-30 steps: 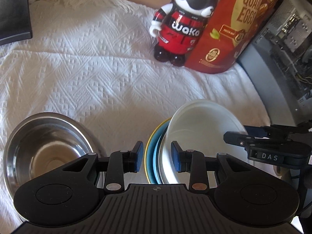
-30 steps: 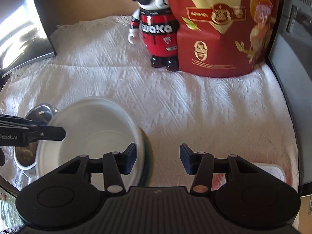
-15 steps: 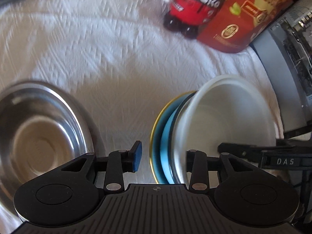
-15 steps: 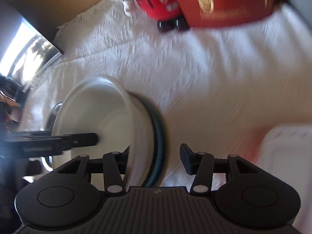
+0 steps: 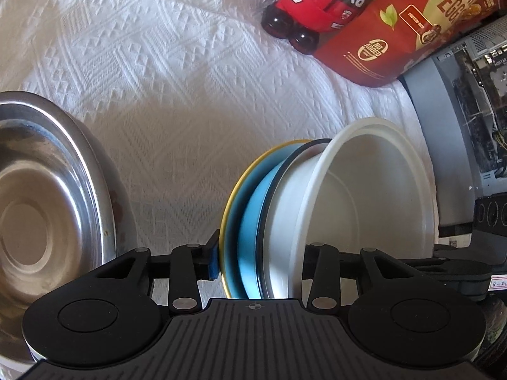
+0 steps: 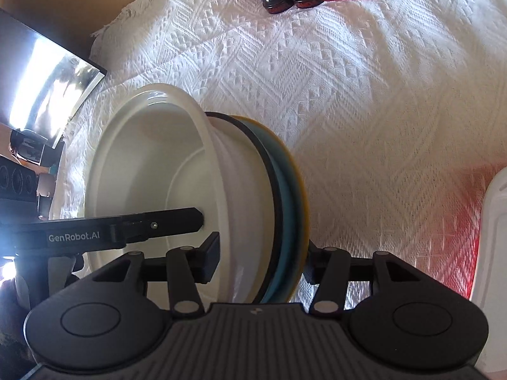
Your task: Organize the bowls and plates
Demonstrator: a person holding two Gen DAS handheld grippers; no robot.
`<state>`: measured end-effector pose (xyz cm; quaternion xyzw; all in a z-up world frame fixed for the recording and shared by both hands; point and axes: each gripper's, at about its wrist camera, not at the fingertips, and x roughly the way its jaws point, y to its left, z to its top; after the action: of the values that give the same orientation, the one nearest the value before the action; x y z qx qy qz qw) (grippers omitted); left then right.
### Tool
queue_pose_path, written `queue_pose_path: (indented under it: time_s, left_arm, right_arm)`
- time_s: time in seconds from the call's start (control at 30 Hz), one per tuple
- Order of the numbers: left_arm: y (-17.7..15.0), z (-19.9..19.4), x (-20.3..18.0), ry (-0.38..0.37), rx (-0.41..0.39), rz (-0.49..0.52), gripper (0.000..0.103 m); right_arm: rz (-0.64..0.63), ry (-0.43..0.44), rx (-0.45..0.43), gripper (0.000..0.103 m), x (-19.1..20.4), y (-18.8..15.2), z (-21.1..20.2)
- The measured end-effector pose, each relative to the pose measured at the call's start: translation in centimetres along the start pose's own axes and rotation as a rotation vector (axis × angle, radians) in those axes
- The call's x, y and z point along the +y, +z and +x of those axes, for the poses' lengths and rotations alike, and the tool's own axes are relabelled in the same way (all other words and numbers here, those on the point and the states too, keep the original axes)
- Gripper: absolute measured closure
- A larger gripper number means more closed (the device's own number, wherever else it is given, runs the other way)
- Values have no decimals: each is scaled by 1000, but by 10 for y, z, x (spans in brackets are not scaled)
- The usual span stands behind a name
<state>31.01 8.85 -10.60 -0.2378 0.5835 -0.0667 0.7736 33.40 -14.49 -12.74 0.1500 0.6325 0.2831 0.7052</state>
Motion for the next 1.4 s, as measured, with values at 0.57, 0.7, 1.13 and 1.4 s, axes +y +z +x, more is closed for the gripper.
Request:
queue_pose_path:
  time_s: [0.57, 0.7, 1.13, 1.4]
  left_arm:
    - [-37, -21, -3, 21, 30, -13, 56]
    - [-38, -19, -8, 18, 26, -9, 47]
    - [-34, -16, -8, -24, 11, -18, 36]
    - [-29, -14, -9, -4, 22, -30, 35]
  right_arm:
    - [-68, -3, 72, 50, 14, -20, 0]
    - [-81, -25, 41, 51, 16, -21, -4]
    - [-120, -79, -32, 51, 18, -19, -11]
    - [-126, -66, -6, 51, 24, -17, -5]
